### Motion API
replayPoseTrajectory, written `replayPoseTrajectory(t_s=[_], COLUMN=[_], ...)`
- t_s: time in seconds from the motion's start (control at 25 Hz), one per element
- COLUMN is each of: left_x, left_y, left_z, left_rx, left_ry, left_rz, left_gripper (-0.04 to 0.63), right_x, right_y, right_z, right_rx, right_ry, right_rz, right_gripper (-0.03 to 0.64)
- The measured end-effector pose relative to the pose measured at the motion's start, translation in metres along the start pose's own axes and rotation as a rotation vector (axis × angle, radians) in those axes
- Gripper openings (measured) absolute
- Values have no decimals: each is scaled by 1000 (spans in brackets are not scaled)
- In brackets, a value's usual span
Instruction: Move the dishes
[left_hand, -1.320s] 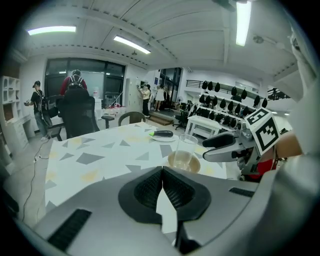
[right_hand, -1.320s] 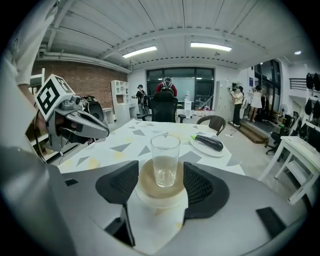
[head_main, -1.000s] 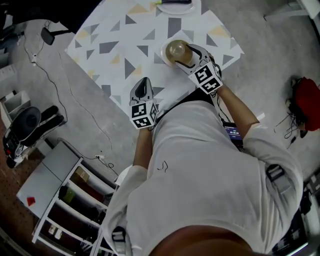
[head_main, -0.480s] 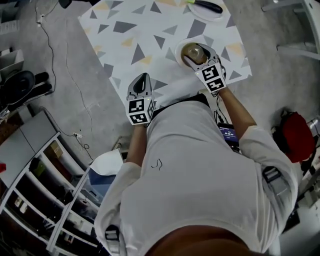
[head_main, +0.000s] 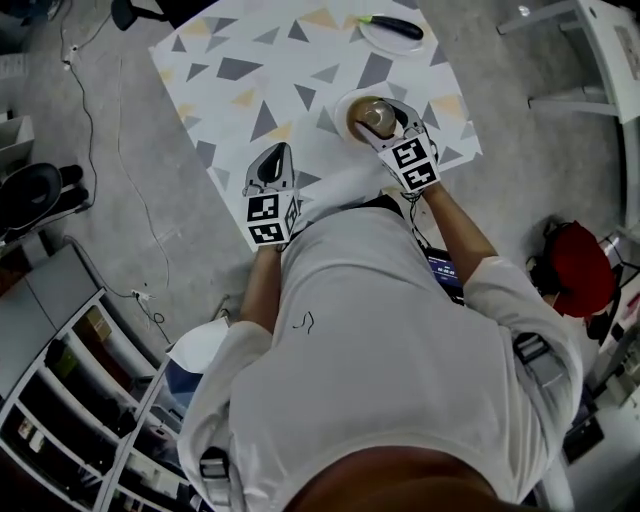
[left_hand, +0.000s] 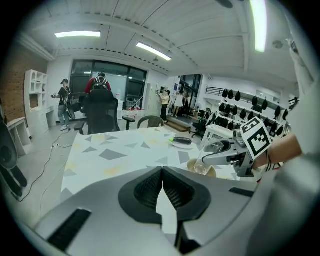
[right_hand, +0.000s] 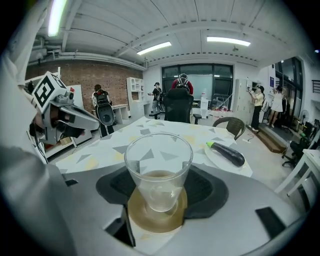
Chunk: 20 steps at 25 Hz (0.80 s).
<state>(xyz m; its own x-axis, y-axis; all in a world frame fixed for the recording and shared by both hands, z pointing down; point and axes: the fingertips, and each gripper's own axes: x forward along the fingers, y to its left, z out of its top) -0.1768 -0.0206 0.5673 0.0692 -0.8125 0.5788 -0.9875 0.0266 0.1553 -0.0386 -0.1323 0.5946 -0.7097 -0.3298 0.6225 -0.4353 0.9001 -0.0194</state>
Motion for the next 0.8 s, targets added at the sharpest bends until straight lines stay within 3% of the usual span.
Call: replayPoseTrajectory(t_s=[0.32,0.8], left_x=[2,-42], left_y=[-14,32], left_z=[33,11], left_rx=[31,-63], left_ry=[-87,-112], left_rz=[-80,48], left_gripper=[20,20], right_x=[-33,-1], right_y=[16,90], right_z=[49,89], right_rx=[-20,-119], right_ry=[-74,-109], right_rz=[-32,132], right_gripper=[273,273])
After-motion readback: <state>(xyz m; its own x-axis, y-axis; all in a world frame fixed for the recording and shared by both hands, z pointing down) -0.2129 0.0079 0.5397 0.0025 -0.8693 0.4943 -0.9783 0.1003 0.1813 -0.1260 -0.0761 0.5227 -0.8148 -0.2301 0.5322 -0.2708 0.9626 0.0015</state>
